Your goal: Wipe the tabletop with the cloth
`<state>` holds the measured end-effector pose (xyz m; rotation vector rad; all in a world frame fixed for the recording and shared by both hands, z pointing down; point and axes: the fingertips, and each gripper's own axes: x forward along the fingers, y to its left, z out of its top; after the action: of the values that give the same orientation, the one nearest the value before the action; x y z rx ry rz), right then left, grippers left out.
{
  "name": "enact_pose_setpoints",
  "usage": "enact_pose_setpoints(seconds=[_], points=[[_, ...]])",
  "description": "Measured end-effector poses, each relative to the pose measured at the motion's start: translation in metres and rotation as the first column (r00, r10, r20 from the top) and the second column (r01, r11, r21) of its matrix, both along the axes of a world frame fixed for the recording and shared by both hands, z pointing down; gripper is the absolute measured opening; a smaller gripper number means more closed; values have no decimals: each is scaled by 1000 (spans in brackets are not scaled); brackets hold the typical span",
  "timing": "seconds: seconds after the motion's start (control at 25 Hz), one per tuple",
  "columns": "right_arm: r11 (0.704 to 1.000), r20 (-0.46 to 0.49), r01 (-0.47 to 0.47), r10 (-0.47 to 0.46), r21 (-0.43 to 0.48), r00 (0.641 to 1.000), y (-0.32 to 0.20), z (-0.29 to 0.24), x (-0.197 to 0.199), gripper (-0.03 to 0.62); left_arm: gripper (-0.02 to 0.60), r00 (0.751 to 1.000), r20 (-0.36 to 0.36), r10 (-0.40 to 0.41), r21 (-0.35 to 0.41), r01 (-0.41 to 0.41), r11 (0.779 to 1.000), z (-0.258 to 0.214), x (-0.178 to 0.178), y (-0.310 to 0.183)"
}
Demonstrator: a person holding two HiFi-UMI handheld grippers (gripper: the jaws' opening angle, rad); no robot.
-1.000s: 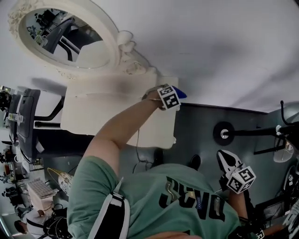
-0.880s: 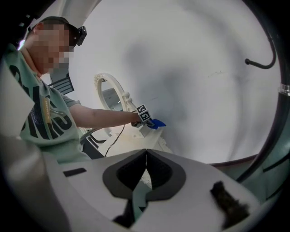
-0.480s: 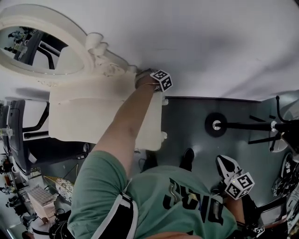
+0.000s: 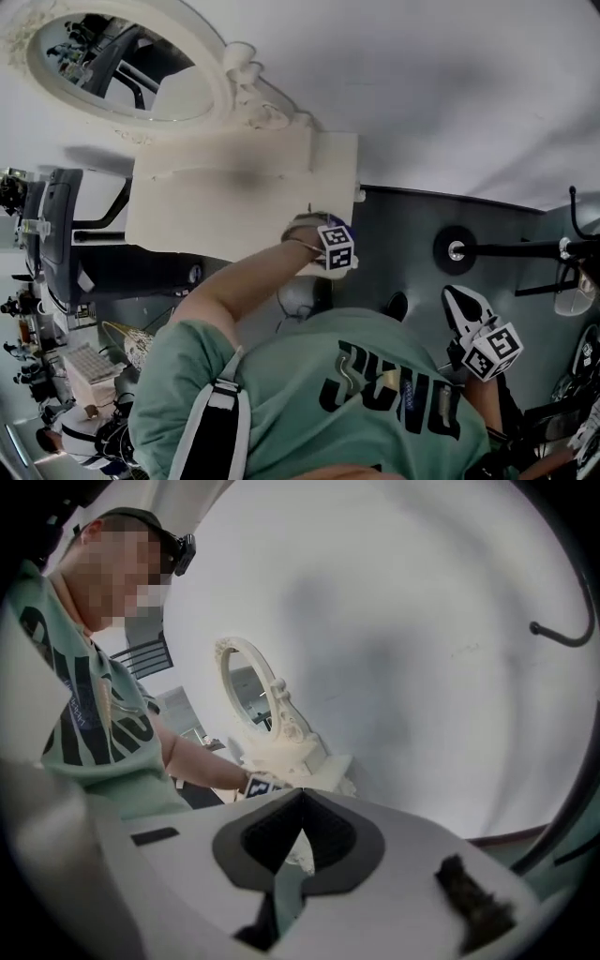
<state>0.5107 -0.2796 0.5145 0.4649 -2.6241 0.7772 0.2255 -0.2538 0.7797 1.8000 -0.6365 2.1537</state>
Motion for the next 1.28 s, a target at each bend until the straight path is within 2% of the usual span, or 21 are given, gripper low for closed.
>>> enact_pose_setpoints(seconds=[0.16, 0.28, 0.32, 0.36, 0.44, 0.48, 0.56, 0.72, 0.8, 0.92, 1.0, 1.08, 1.16, 1.28], points=[[999, 24, 32, -33, 23, 999, 4, -8, -13, 12, 95, 990, -143, 5, -85, -17, 996, -22, 45, 123], [998, 24, 47, -48, 34, 999, 7, -11, -19, 12, 97, 972, -229, -51, -177, 10, 984, -22, 61, 166], [998, 24, 45, -46, 37, 999, 8, -11, -20, 12, 97, 966, -249, -69, -176, 25, 984, -23, 62, 164], [998, 26, 40, -41, 38, 999, 9, -11, -19, 12, 98, 960, -267, -86, -145, 49, 988, -27, 59, 151], [999, 20, 23, -24, 36, 1000, 8, -7, -13, 12, 98, 952, -289, -106, -2, 110, 994, -43, 45, 83], [999, 10, 10, -10, 31, 1000, 8, -5, -8, 12, 98, 952, -289, -101, 93, 133, 987, -54, 36, 34], [1000, -21, -27, 27, 13, 999, 9, 0, 5, 12, 98, 954, -281, -108, 242, 180, 953, -70, 16, -66], [995, -79, -99, 97, -19, 992, 10, 12, 30, 12, 100, 937, -265, -229, 349, 315, 883, -71, -23, -219], [990, -103, -137, 133, -33, 986, 9, 17, 46, 12, 100, 939, -216, -269, 370, 333, 867, -62, -40, -263], [981, -130, -188, 180, -53, 975, 6, 25, 69, 12, 100, 936, -141, -323, 345, 352, 870, -34, -59, -288], [976, -138, -206, 195, -67, 971, 3, 30, 78, 12, 100, 929, -130, -346, 322, 369, 872, -16, -64, -290], [975, -143, -207, 195, -74, 970, 0, 37, 83, 12, 100, 935, -119, -334, 327, 354, 876, -9, -60, -289], [979, -137, -188, 176, -78, 975, -2, 42, 83, 12, 100, 958, -100, -270, 315, 288, 904, -6, -42, -272], [989, -100, -133, 125, -72, 987, 1, 40, 78, 12, 100, 982, -126, -139, 200, 162, 966, 23, 22, -184]])
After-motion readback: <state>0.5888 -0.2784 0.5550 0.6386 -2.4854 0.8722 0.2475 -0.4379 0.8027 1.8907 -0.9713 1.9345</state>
